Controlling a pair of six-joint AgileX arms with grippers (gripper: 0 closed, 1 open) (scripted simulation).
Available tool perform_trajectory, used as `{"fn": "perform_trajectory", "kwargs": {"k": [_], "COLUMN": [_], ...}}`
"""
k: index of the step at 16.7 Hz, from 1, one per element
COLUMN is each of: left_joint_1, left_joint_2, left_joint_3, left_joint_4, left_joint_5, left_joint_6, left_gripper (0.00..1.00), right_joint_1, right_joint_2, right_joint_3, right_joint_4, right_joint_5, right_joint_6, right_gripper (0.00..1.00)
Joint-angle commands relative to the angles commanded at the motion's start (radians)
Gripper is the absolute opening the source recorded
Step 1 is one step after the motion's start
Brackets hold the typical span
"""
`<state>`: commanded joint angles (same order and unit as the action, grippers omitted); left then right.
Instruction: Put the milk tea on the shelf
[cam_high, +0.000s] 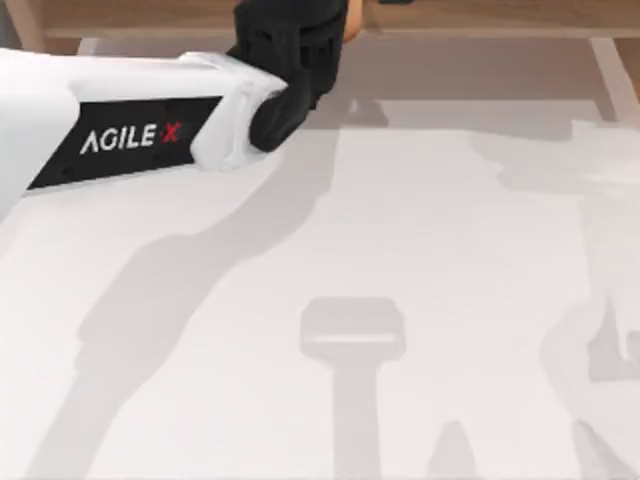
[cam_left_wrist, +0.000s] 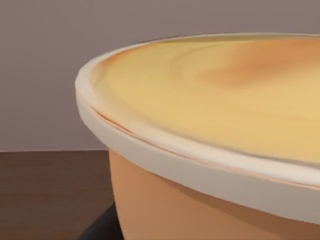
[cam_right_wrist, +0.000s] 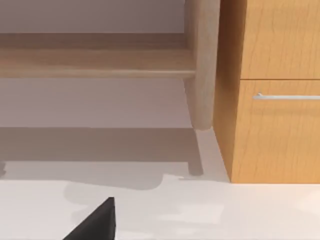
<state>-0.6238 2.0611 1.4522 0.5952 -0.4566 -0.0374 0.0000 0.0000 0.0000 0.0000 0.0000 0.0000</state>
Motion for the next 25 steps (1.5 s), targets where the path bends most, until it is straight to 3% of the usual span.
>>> {"fn": "perform_trajectory", "kwargs": {"k": [3, 5, 24, 25], "left_joint_1": [0.003, 0.005, 0.050, 0.050], "left_joint_2": [0.013, 0.011, 0.175, 0.175], "left_joint_3": [0.098, 0.115, 0.258, 0.258], "left_joint_4": [-0.058, -0.070, -0.052, -0.052], "left_joint_5": [-0.100, -0.117, -0.070, -0.070], "left_joint_6": [0.040, 0.052, 0.050, 0.050], "left_gripper": [0.00, 0.00, 0.00, 0.08], "right_joint_1": [0.000, 0.000, 0.000, 0.000], "right_joint_2": [0.000, 0.000, 0.000, 0.000], "right_joint_3": [0.000, 0.000, 0.000, 0.000], "right_joint_4": [0.000, 0.000, 0.000, 0.000], "right_joint_5": [0.000, 0.000, 0.000, 0.000], "right_joint_6": [0.000, 0.000, 0.000, 0.000], "right_gripper": [1.00, 1.00, 1.00, 1.00]}}
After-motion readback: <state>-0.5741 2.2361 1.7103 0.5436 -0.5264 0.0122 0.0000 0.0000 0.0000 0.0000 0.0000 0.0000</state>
